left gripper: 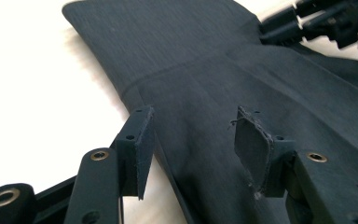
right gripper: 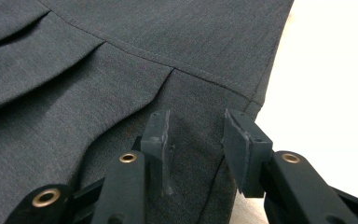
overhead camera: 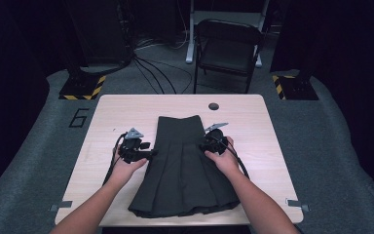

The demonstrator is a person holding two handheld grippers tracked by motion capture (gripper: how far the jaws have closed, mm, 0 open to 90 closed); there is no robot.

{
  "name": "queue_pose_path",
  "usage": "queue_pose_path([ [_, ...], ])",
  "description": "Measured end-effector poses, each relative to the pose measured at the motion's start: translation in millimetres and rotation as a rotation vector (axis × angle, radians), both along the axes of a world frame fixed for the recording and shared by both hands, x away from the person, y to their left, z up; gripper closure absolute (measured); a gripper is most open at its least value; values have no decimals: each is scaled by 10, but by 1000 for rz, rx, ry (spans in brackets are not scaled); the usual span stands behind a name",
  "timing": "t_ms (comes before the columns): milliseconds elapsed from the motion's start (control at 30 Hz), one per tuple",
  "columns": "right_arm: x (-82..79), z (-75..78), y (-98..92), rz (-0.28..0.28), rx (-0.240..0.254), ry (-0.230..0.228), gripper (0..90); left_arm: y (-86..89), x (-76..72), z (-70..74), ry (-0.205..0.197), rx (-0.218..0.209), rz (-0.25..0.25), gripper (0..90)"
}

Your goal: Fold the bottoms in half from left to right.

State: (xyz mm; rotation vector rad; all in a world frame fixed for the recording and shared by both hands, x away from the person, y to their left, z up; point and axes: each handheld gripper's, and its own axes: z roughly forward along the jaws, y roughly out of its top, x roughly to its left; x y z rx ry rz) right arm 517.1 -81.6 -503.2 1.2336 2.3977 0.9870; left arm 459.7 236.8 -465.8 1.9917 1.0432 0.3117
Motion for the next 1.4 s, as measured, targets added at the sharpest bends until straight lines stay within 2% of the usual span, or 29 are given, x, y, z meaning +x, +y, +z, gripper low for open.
queue_pose_path([
  [100, -11, 6, 26, -14, -3, 5, 589, -25, 76, 4, 10, -8, 15, 482],
  [167, -24, 11, 48, -9, -24, -8, 568, -48, 129, 22, 0, 3, 15, 482],
  [267, -49, 24, 79, 0, -32, -11, 531, -77, 197, 72, -12, 14, 11, 476],
  [333, -55, 40, 80, 3, -46, -22, 526, -82, 244, 110, -22, 5, 9, 472],
  [467, -60, 48, 67, -3, -40, -4, 512, -88, 335, 161, -39, -7, 20, 459],
  [533, -66, 59, 64, -1, -37, 2, 511, -96, 380, 168, -35, -11, 26, 449],
  [767, -97, 77, 90, -26, -40, 17, 486, -161, 492, 145, -41, 0, 34, 437],
  [867, -137, 131, 103, -17, -26, -12, 482, -177, 538, 121, -32, 6, 39, 426],
  [967, -191, 183, 140, -7, -5, -13, 482, -178, 591, 99, -33, 19, 41, 424],
  [1000, -194, 178, 145, 7, -11, -24, 480, -181, 609, 89, -30, 20, 51, 423],
  [1067, -198, 148, 149, 7, -29, -16, 478, -190, 642, 66, -26, 20, 64, 418],
  [1200, -218, 47, 98, -13, -10, 14, 519, -216, 703, 13, -13, 45, 66, 404],
  [1233, -231, 13, 94, -14, -20, 17, 527, -220, 717, 0, -16, 52, 66, 402],
  [1333, -271, -24, 117, 7, -64, -39, 537, -235, 755, -29, -17, 52, 79, 397],
  [1400, -306, -38, 154, 0, -79, -47, 540, -232, 789, -50, -13, 43, 89, 406],
])
